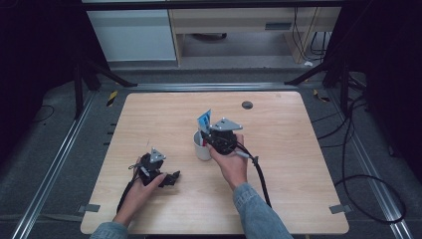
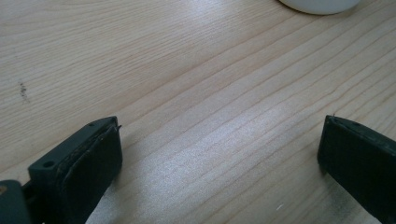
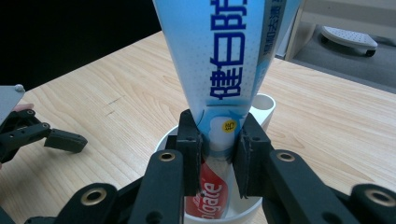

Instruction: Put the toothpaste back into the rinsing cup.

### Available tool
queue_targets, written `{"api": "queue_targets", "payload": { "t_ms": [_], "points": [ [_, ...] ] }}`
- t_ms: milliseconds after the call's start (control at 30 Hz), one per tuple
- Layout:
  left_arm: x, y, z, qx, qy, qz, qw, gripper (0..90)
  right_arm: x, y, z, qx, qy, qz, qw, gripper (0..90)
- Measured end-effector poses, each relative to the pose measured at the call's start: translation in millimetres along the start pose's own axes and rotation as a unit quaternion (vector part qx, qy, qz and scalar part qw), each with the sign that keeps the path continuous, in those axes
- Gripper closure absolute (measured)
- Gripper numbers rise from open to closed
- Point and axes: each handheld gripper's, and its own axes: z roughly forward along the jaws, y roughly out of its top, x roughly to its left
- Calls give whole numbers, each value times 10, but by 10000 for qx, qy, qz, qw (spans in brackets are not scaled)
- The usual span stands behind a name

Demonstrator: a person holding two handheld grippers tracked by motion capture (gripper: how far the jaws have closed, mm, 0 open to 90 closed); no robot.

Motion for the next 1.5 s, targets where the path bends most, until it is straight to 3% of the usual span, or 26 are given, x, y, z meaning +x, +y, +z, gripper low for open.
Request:
{"api": "queue_targets", "payload": {
  "t_ms": [1500],
  "points": [
    [0,0,0,-2,0,-1,10000,0,-40,-52,50,90,139,245,9996,741]
  ]
}}
